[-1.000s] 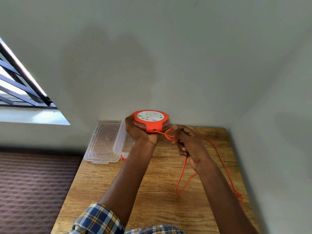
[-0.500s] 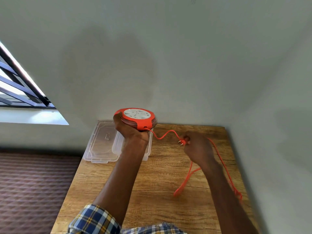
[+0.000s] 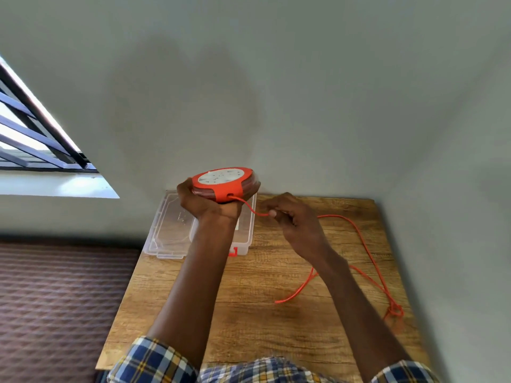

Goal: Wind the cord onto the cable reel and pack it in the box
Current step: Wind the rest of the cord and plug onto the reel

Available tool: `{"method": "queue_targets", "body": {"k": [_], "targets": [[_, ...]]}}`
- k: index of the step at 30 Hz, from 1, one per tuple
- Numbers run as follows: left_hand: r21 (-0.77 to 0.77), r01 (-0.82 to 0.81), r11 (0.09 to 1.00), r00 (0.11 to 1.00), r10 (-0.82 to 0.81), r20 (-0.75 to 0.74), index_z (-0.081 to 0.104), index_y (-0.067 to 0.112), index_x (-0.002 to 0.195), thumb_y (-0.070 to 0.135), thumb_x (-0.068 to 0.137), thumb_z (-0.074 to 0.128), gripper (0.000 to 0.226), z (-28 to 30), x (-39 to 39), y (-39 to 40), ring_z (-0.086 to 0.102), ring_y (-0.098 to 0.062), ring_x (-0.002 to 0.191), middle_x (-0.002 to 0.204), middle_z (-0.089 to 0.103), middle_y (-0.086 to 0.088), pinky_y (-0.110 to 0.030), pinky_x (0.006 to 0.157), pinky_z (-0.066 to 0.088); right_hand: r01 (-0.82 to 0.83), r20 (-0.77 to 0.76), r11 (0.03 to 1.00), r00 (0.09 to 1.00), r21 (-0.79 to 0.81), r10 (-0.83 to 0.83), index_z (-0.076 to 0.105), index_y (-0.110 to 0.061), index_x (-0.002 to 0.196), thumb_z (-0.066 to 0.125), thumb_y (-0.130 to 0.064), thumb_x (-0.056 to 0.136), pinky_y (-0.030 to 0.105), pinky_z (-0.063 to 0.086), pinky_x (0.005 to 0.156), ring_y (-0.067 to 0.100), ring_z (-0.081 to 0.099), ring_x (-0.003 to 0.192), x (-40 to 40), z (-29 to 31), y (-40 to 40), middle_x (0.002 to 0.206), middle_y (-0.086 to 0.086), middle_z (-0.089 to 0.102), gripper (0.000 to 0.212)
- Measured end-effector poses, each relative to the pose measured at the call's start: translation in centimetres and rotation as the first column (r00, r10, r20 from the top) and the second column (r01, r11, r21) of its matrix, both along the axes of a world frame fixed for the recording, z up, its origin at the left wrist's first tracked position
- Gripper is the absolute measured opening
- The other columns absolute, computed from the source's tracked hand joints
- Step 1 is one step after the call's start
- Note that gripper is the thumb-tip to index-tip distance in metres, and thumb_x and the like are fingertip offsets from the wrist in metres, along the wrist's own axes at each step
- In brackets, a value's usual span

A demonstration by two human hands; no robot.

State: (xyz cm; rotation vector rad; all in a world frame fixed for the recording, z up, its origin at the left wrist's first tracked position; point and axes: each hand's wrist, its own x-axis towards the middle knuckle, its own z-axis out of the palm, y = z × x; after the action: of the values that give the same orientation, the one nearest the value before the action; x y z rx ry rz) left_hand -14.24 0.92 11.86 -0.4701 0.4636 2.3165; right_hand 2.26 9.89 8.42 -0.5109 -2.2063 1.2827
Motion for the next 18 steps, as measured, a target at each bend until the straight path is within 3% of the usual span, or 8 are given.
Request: {"method": "queue_targets", "body": {"k": [4,7,10,12,13,14,16,18], "targets": [[0.08,-0.043,0.996,0.998,0.041,0.038,0.058,0.002,0.134,0.048,0.09,0.048,0.064,0.2,-0.7,-1.8,0.049,-0.071,0.125,0.138,0.055,-0.041,-0.091,0.101,0.029,0.002,0.03,0.949,1.0,-0.314,0.008,0.08,-0.026,0.085,0.083,-0.025,0.085,0.025,0.041,0.053,0.009,0.051,0.051,2.4,-0.8,1.6,0.063,0.002,0.064,0.003],[0.088,-0.071,0.994,0.997,0.07,0.011,0.058,0.003,0.131,0.049,0.091,0.048,0.062,0.1,-0.9,-2.8,0.052,-0.067,0.125,0.138,0.057,-0.038,-0.091,0.098,0.034,0.078,-0.013,0.876,0.995,-0.476,-0.096,0.077,-0.021,0.072,0.088,-0.042,0.073,0.022,0.027,0.047,0.005,0.033,0.044,4.8,-0.9,3.5,0.061,0.009,0.055,0.024],[0.018,-0.063,0.998,0.998,0.064,-0.019,0.062,0.008,0.137,0.051,0.09,0.05,0.064,0.2,0.0,-3.1,0.058,-0.06,0.121,0.137,0.063,-0.031,-0.089,0.091,0.041,0.051,-0.056,0.802,0.993,-0.595,-0.105,0.075,-0.014,0.071,0.079,-0.045,0.08,0.021,0.025,0.042,0.006,0.032,0.041,5.6,0.4,4.2,0.05,0.003,0.048,0.032],[0.014,-0.05,0.999,0.998,0.05,-0.023,0.063,0.009,0.138,0.051,0.09,0.05,0.065,0.1,0.7,-3.2,0.06,-0.059,0.119,0.134,0.066,-0.031,-0.087,0.089,0.045,0.149,0.055,0.855,0.989,-0.496,-0.14,0.071,-0.015,0.063,0.076,-0.049,0.082,0.019,0.024,0.041,0.005,0.033,0.038,5.3,1.9,4.7,0.046,-0.003,0.049,0.04],[0.018,-0.051,0.999,0.998,0.051,-0.024,0.064,0.009,0.136,0.051,0.09,0.051,0.064,0.2,0.9,-3.2,0.062,-0.058,0.117,0.13,0.069,-0.031,-0.085,0.084,0.049,0.203,0.165,0.913,0.974,-0.353,-0.153,0.069,-0.015,0.06,0.073,-0.054,0.085,0.02,0.027,0.042,0.005,0.034,0.039,5.3,2.8,5.4,0.045,-0.007,0.05,0.046],[0.022,-0.055,0.998,0.998,0.056,-0.03,0.066,0.009,0.132,0.051,0.09,0.051,0.061,0.2,1.0,-3.3,0.064,-0.057,0.114,0.125,0.072,-0.031,-0.083,0.08,0.051,0.217,0.314,0.966,0.935,-0.14,-0.165,0.068,-0.016,0.06,0.068,-0.063,0.086,0.021,0.032,0.045,0.004,0.039,0.04,5.4,3.8,6.2,0.043,-0.009,0.051,0.053],[0.041,-0.063,0.997,0.996,0.066,-0.057,0.068,0.009,0.13,0.051,0.091,0.051,0.06,0.2,0.9,-3.3,0.065,-0.057,0.116,0.126,0.072,-0.03,-0.086,0.085,0.048,0.135,0.559,0.953,0.784,0.271,-0.27,0.074,-0.028,0.066,0.061,-0.082,0.075,0.027,0.045,0.057,0.004,0.055,0.051,6.1,6.3,7.7,0.049,-0.012,0.06,0.056],[0.055,-0.063,0.997,0.994,0.068,-0.089,0.067,0.01,0.134,0.051,0.091,0.051,0.061,0.2,0.7,-3.3,0.062,-0.056,0.123,0.135,0.069,-0.029,-0.087,0.096,0.041,0.188,0.448,0.933,0.837,0.306,-0.316,0.077,-0.041,0.075,0.068,-0.079,0.068,0.029,0.048,0.063,0.0,0.061,0.06,6.6,8.4,8.8,0.061,-0.015,0.067,0.04]]}}
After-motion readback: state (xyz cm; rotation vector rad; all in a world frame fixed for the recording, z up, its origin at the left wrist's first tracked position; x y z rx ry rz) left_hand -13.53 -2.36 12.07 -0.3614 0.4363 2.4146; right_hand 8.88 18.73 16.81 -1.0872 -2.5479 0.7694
